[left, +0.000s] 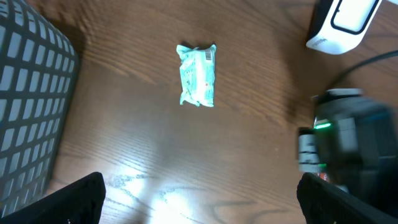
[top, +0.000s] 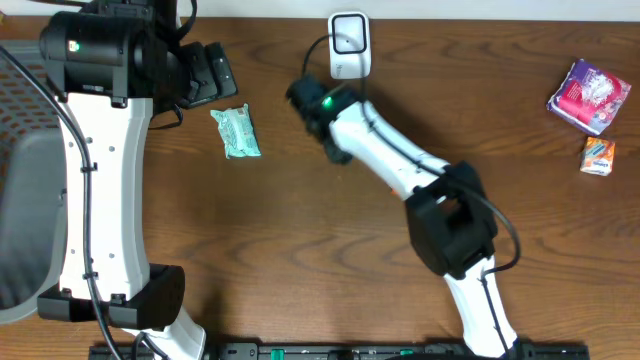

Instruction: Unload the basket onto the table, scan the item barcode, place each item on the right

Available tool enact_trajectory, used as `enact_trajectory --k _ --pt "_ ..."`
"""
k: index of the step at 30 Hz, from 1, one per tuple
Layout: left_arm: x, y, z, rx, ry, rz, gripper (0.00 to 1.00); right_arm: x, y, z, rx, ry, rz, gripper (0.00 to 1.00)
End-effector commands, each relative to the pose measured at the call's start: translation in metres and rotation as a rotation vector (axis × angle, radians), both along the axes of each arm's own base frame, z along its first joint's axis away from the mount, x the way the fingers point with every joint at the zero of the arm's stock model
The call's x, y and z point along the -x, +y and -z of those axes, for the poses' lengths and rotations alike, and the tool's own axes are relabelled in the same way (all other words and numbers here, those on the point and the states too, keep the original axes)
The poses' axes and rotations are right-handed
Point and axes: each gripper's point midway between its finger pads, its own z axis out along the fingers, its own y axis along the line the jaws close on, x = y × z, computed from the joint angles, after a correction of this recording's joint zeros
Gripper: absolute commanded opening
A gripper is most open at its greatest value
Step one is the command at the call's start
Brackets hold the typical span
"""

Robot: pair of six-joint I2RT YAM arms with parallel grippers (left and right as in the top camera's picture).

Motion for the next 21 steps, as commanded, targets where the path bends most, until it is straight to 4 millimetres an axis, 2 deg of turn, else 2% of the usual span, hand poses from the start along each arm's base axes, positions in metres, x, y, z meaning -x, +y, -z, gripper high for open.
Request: enact_trajectory --k 1,4,7,13,20,21 --pt "0.016 0.004 0.008 -0.016 0.079 -0.005 0.98 -0.012 -0.014 0.000 -0.205 0.117 0.033 0.62" --pt "0.016 0.004 0.008 -0.016 0.079 -0.005 0.98 -0.003 -0.011 0.006 -0.460 0.282 -0.034 0.61" --pt "0.016 0.004 0.008 -0.016 0.079 -0.005 0.98 0.004 -0.029 0.009 -0.602 0.376 0.003 0.52" --pt "0.016 0.004 0.008 -0.016 0.079 -0.005 0.98 0.017 -0.050 0.026 -0.658 0.450 0.035 0.54" --pt "0.016 0.004 0.008 -0.016 0.079 -0.005 0.98 0.035 -0.039 0.060 -0.639 0.479 0.018 0.51" --pt "0.016 0.004 0.008 -0.016 0.079 -0.005 0.98 0.036 -0.038 0.063 -0.631 0.479 0.022 0.47"
